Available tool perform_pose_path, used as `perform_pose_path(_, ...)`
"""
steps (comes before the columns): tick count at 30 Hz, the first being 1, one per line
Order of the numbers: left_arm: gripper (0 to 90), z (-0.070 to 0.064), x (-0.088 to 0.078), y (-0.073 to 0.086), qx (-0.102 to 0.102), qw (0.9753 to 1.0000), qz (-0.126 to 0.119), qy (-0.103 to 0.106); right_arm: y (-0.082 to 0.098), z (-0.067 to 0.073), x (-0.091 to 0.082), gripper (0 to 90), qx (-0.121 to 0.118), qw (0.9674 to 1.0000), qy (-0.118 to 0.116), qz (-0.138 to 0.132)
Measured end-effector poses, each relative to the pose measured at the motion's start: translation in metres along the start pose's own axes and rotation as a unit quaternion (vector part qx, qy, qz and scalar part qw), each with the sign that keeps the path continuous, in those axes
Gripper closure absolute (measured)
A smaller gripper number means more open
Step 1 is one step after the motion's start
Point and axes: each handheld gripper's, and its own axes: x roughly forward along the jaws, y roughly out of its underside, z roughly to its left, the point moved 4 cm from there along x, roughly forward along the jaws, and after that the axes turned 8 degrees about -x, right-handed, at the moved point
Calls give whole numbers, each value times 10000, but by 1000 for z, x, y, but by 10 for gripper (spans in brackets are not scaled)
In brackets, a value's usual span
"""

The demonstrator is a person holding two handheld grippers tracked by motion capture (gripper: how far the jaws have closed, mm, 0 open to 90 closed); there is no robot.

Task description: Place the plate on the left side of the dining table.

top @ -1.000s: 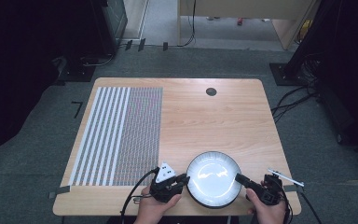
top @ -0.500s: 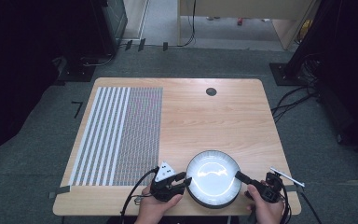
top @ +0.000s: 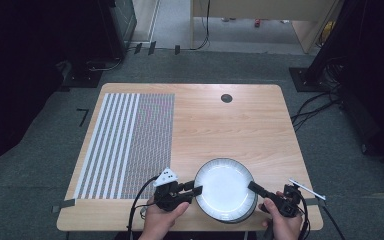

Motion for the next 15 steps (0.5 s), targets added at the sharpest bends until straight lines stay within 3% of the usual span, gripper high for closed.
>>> perform_pose_path(8,684,10,-16,-12,-154,9998,-119,-76,-3,20,11,825,-114,9998,-133,-2)
perform_pose_path(15,698,17,-33,-23,-149,9992,-248,-261,-8,38,23,823,-161,9996,-225,7)
